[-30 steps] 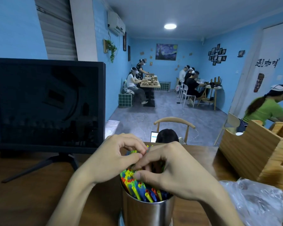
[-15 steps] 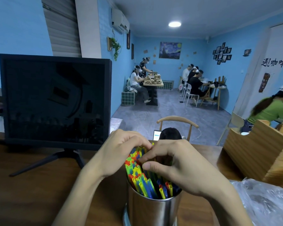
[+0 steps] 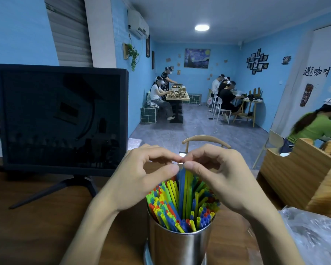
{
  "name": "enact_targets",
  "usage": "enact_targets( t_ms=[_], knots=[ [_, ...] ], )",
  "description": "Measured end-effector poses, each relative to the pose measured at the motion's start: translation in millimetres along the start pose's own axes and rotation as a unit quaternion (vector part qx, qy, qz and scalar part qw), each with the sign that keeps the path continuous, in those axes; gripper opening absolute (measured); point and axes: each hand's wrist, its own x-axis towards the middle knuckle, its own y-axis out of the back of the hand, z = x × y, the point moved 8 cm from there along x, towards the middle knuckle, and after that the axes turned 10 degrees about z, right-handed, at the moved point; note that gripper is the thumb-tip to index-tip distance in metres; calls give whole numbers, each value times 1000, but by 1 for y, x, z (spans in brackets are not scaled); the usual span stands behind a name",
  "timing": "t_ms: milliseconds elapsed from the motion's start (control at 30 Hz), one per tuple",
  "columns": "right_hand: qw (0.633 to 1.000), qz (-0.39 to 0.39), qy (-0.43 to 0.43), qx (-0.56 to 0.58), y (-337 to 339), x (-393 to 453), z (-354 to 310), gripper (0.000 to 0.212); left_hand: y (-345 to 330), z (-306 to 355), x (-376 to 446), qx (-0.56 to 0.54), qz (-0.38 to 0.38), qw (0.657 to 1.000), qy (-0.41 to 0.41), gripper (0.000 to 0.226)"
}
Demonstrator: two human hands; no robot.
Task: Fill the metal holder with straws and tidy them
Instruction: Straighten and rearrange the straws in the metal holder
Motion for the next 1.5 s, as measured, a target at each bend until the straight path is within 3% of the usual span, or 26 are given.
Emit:
enact_targets(
  t_ms=[167, 467, 567, 667, 800, 1067, 1267, 1500],
  knots=[
    [996, 50, -17, 75, 9, 2, 0, 5, -7, 1, -2, 55, -12, 998, 1, 31],
    [980, 19, -32, 193, 4, 1, -6, 4, -18, 1, -2, 69, -26, 997, -11, 23],
    [973, 8, -47, 226, 2, 1, -4, 16, -19, 1, -3, 65, -32, 997, -12, 23],
    [972, -10, -70, 226, -4, 1, 1, 34, -19, 2, -4, 59, -34, 998, -6, 21],
    [978, -4, -86, 189, -7, 2, 10, 27, -19, 6, -4, 70, -32, 997, -15, 23],
    [960, 41, -84, 264, 0, 3, 3, 15, -21, 10, -7, 70, -41, 997, 2, 2],
    [936, 129, -76, 317, 18, 2, -5, 18, -22, 13, -10, 89, -79, 993, 11, 16],
    [915, 231, -74, 321, 27, 2, 4, 22, -21, 7, -6, 76, -35, 996, 8, 9]
  ],
)
